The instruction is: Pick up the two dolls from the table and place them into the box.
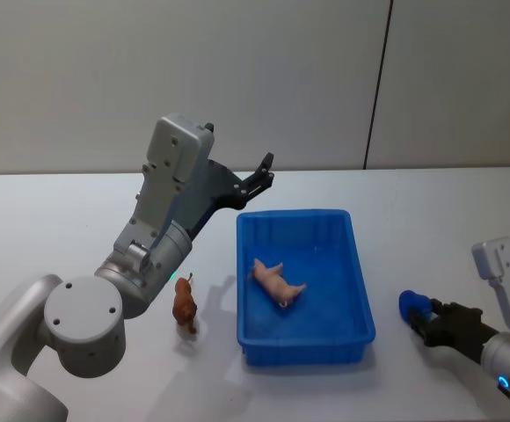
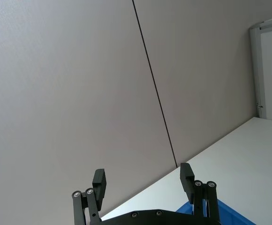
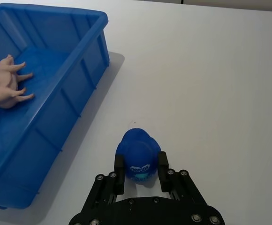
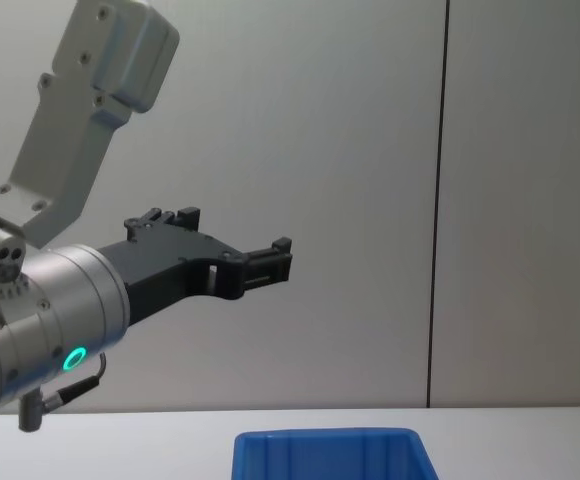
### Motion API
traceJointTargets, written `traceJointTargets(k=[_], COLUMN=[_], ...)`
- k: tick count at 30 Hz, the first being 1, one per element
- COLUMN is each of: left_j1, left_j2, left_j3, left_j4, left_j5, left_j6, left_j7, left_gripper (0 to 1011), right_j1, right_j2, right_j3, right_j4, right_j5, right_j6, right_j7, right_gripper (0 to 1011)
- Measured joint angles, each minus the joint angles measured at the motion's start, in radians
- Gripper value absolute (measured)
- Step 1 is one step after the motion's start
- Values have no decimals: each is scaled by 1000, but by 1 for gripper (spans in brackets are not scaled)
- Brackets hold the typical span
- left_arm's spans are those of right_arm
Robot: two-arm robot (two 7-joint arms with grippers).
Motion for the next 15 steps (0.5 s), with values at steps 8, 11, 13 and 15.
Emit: traceJointTargets(k=[8, 11, 13, 15], left_j1=[0, 0, 0, 0], left_j2=[0, 0, 0, 0], left_j3=[0, 0, 0, 0], left_j4=[0, 0, 0, 0], left_j5=[0, 0, 0, 0], left_j6=[0, 0, 0, 0], left_j7=[0, 0, 0, 0], left_gripper=[1001, 1001, 1001, 1001], right_j1=[-2, -5, -8, -9], right_j2=[1, 3, 5, 6], right_j3=[0, 0, 1, 1], right_j4=[-18, -36, -50, -60], right_j5=[-8, -13, -16, -18], right_j6=[-34, -53, -66, -77], right_j7=[-1, -5, -7, -9], right_gripper=[334, 315, 304, 296])
